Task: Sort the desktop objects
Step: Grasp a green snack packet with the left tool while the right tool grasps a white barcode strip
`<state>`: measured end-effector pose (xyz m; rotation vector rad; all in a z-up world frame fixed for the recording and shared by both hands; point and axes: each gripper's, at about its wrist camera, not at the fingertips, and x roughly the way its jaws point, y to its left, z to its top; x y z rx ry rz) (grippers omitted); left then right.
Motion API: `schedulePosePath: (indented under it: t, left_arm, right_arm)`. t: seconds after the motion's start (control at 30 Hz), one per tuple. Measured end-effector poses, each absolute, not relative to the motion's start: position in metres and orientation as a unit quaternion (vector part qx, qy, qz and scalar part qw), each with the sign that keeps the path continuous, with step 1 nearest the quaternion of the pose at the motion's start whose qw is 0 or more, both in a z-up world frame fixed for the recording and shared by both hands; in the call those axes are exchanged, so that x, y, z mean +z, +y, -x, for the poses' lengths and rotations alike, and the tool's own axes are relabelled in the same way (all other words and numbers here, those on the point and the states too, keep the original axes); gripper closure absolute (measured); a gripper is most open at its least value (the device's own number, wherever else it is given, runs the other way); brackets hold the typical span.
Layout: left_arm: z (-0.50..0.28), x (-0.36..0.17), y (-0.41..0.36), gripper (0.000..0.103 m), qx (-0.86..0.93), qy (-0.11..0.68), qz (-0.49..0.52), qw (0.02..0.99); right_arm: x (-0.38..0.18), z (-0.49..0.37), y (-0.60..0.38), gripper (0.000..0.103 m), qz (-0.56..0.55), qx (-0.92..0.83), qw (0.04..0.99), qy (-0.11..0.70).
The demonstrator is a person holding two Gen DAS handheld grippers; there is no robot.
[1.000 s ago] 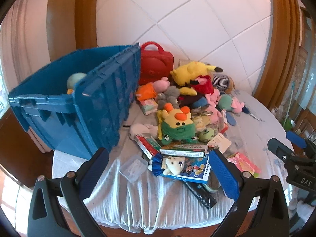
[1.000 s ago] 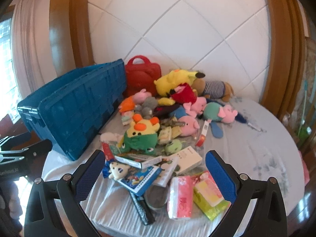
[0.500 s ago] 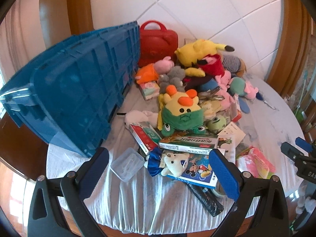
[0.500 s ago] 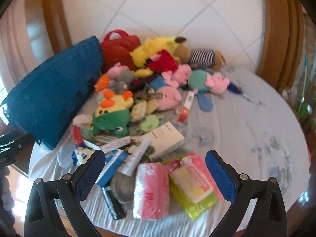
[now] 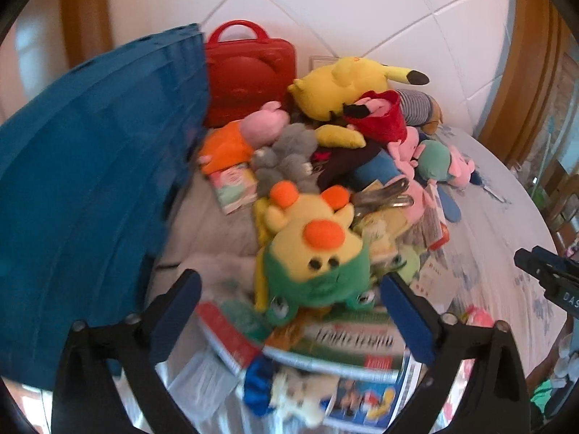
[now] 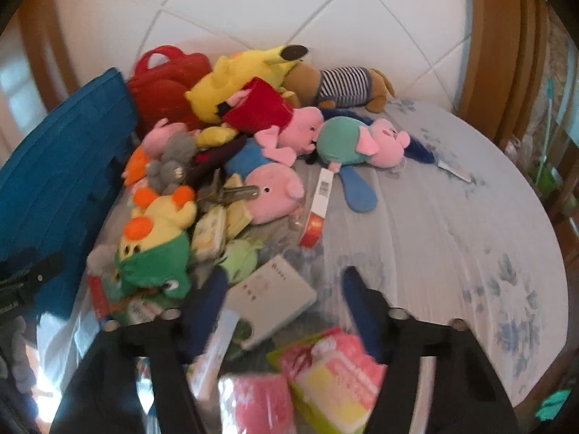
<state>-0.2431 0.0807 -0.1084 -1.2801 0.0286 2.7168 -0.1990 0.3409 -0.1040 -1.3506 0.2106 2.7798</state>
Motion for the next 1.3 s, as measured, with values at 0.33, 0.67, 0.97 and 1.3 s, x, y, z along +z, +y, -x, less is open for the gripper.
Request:
schedulePosePath:
  t: [0.33, 0.67, 0.97, 1.3]
  left_arm:
    - [0.314, -0.146, 0.168, 0.008, 0.878, 0.018, 0.468, 0.102]
    - [0.368, -0.206, 0.213, 0.009, 0.849, 0.035, 0.521, 0.078]
    - [0.391, -0.232, 0.215, 0.012, 0.831, 0.067, 0.549, 0.055]
    - [0.376, -0.218, 0.221, 0.075, 0.815, 0.050, 0.570, 0.096]
  right_arm:
    - [-0.141, 0.262, 0.389, 0.043, 0.486, 0.869, 0.036, 0.083]
    - [-0.198, 0.327, 0.419, 0.044, 0.533, 0.841, -0.008, 0.093]
    - [-0.251, 0.375, 0.413, 0.028, 0.572, 0.812, -0.018, 0.116]
    - [-0.261, 0.374, 0.403, 0.080, 0.580, 0.810, -0.025, 0.083]
